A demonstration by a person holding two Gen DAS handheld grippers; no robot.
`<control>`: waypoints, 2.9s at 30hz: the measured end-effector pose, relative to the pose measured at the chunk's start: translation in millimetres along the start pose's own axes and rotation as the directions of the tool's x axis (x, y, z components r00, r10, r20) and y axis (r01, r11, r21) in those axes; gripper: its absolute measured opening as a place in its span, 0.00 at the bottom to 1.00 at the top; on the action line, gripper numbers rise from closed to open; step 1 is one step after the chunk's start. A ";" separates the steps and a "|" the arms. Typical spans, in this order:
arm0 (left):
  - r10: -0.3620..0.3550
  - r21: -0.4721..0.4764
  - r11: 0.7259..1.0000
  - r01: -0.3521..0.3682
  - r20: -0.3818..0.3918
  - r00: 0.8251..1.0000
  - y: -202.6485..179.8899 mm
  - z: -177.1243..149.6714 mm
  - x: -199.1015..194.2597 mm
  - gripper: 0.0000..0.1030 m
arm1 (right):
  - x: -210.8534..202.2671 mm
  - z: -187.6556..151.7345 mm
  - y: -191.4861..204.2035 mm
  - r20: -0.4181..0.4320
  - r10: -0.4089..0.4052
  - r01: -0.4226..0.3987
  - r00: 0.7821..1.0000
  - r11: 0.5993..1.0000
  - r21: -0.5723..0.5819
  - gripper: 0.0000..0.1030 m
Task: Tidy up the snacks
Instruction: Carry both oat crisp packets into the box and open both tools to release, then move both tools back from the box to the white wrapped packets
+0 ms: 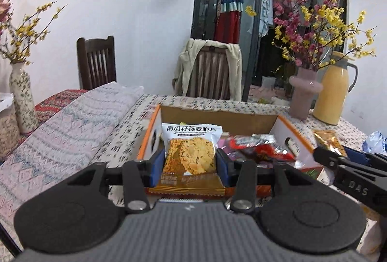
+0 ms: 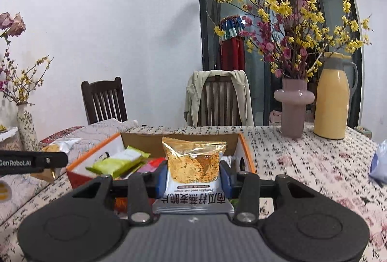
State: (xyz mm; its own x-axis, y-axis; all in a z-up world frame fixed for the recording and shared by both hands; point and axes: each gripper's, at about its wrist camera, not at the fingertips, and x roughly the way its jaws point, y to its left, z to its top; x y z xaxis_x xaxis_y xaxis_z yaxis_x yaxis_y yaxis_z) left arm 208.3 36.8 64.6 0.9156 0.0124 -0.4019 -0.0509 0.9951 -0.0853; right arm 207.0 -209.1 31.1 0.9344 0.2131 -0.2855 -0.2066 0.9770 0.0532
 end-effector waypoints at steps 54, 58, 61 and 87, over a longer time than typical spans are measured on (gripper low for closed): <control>0.087 -0.075 0.994 -0.084 0.035 0.996 9.4 14.6 92.1 1.00 | 95.5 12.7 -14.9 -0.047 0.021 -0.019 0.999 0.999 0.040 1.00; 0.075 -0.078 0.994 -0.072 0.031 0.997 9.3 14.9 89.2 1.00 | 94.3 13.0 -15.4 -0.069 0.018 -0.014 0.997 0.998 0.053 1.00; 0.069 -0.076 0.995 -0.066 0.036 0.997 8.6 14.1 85.8 1.00 | 90.0 13.8 -15.6 -0.058 0.020 -0.017 0.998 0.998 0.061 1.00; 0.093 -0.048 0.994 -0.095 -0.037 0.995 41.2 -6.7 12.6 1.00 | 27.4 -12.3 5.6 -0.170 0.031 -0.023 0.985 0.999 0.049 1.00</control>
State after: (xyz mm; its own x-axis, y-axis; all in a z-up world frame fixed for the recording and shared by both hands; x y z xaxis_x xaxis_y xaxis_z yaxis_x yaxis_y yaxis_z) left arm 215.1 77.3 49.9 0.8916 0.1012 -0.4415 -0.1562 0.9836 -0.0901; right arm 227.9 -197.9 11.8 0.8644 0.2389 -0.4424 -0.2138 0.9710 0.1067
